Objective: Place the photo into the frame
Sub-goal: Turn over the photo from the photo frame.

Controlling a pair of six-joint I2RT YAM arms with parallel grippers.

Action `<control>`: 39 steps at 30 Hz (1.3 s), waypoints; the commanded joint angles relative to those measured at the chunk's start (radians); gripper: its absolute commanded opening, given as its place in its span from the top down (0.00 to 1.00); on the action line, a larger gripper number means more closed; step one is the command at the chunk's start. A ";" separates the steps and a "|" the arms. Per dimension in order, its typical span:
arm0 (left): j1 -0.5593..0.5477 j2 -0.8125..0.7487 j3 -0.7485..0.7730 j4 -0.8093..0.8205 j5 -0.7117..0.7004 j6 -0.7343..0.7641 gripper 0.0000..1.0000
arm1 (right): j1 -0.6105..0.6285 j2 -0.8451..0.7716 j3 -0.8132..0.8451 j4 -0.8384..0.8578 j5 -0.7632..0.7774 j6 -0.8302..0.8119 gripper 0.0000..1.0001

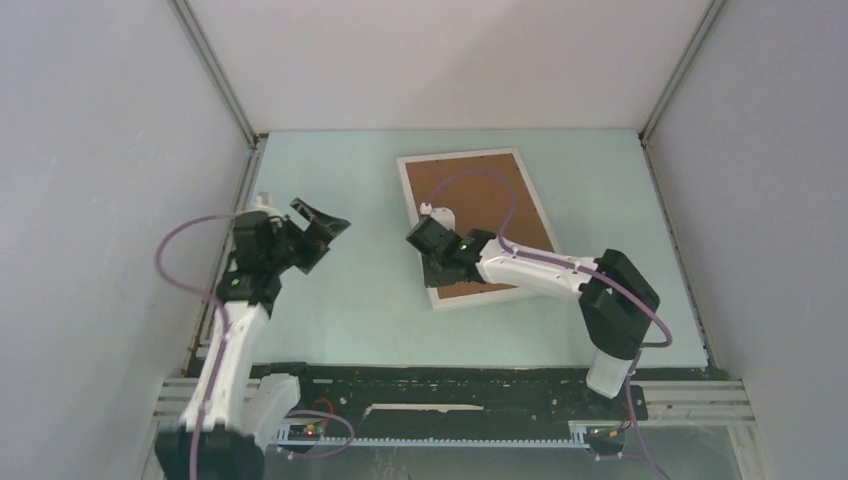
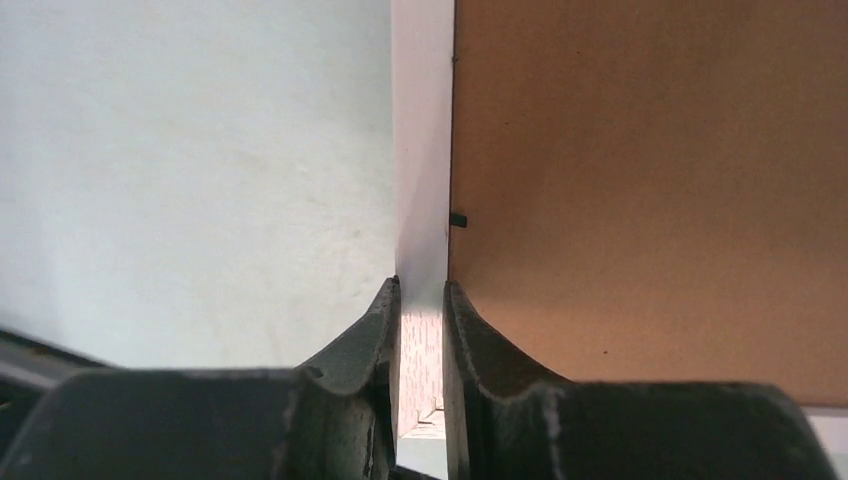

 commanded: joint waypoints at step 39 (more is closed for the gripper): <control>-0.172 0.640 -0.124 0.513 0.135 -0.075 0.05 | -0.004 0.324 0.466 -0.457 -0.044 0.132 0.38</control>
